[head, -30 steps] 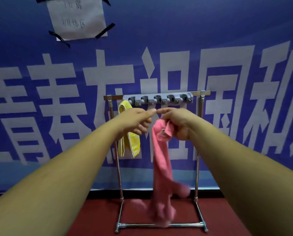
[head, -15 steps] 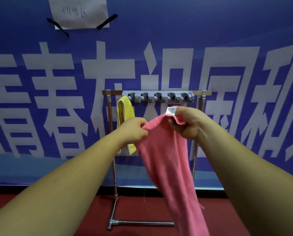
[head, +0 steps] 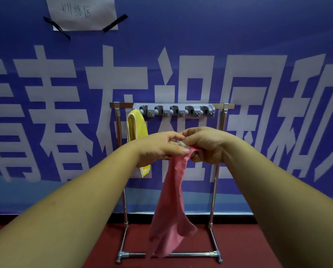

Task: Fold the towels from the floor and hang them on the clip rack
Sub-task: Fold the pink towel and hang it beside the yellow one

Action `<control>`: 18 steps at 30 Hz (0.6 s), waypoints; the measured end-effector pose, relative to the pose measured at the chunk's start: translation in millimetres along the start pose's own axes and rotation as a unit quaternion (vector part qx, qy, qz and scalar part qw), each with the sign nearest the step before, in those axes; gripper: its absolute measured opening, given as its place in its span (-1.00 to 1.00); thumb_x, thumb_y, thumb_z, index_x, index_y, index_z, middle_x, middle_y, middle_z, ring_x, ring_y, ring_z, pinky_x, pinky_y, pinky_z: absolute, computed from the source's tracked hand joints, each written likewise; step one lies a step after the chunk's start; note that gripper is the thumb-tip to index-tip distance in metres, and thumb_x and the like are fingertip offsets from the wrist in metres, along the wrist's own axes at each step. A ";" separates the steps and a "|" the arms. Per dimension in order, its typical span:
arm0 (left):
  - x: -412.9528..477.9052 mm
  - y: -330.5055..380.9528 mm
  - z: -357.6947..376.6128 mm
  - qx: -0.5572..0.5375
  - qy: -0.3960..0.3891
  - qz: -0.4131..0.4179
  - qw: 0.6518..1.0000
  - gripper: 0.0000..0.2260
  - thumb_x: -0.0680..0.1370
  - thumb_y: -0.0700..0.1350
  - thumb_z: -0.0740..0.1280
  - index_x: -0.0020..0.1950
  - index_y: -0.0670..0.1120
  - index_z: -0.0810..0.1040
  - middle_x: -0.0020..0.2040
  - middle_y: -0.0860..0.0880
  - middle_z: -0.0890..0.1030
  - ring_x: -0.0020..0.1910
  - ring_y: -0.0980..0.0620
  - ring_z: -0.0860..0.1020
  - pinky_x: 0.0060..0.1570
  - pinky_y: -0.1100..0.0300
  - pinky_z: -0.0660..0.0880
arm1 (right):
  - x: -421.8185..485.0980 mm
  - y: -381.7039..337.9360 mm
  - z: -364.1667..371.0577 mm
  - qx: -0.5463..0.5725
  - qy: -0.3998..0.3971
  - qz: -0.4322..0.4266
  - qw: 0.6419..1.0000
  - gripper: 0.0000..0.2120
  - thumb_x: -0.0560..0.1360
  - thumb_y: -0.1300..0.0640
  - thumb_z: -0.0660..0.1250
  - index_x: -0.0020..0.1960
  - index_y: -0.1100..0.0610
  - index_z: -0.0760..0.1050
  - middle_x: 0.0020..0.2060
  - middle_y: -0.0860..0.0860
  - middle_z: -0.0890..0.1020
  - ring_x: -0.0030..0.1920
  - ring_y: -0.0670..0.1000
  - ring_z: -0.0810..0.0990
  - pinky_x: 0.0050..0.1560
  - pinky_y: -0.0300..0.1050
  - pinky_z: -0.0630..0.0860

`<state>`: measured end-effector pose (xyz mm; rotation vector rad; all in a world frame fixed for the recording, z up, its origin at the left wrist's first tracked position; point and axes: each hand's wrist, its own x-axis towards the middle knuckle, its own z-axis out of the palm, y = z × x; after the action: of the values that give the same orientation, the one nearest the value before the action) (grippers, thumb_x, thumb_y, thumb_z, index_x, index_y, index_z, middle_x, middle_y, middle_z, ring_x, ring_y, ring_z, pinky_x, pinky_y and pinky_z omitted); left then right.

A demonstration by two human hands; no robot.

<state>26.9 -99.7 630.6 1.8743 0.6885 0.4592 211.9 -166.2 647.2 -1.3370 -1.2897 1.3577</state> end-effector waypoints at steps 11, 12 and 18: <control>2.2 -7.2 9.2 -0.097 0.178 0.020 0.979 -0.85 0.63 -0.14 0.47 0.17 -0.16 0.69 -0.12 -0.14 0.73 -0.16 -0.11 0.67 0.00 -0.04 0.63 | -4.2 31.7 1.3 0.014 0.094 -0.100 0.990 -0.59 0.56 0.08 0.52 0.31 0.26 0.58 -0.07 0.11 0.70 -0.10 0.08 0.63 0.01 0.03 0.58; 2.2 -7.1 14.8 -0.135 0.192 0.026 0.972 -0.85 0.64 -0.15 0.45 0.17 -0.17 0.67 -0.14 -0.15 0.72 -0.17 -0.12 0.67 0.01 -0.07 0.64 | -3.9 41.1 4.2 0.000 0.094 -0.100 0.991 -0.61 0.56 0.10 0.52 0.29 0.27 0.58 -0.05 0.11 0.70 -0.08 0.08 0.63 0.08 0.07 0.58; -1.4 -11.9 42.2 -0.203 0.241 0.047 0.948 -0.88 0.62 -0.23 0.43 0.13 -0.22 0.68 -0.14 -0.20 0.71 -0.18 -0.15 0.66 -0.01 -0.08 0.64 | -0.7 68.1 16.2 0.033 0.121 -0.155 0.980 -0.95 0.60 0.26 0.43 0.03 0.25 0.63 -0.11 0.19 0.70 -0.08 0.14 0.63 0.19 0.12 0.61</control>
<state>48.1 -126.7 603.3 1.4143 0.7540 1.0600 202.9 -178.6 578.8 -1.1578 -1.2161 0.9828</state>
